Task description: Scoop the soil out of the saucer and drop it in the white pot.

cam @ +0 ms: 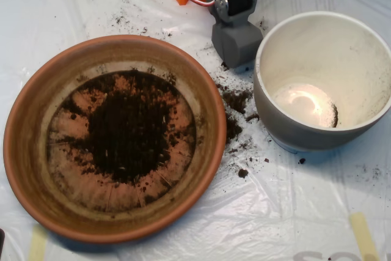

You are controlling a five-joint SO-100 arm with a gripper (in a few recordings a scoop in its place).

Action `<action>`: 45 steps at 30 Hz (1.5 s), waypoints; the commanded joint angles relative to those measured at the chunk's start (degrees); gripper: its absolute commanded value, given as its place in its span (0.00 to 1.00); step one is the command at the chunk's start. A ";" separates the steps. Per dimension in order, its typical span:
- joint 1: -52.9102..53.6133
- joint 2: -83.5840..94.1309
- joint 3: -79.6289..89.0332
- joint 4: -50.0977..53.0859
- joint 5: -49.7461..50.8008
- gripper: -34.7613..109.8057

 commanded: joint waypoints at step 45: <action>20.92 4.75 -2.81 0.44 2.20 0.24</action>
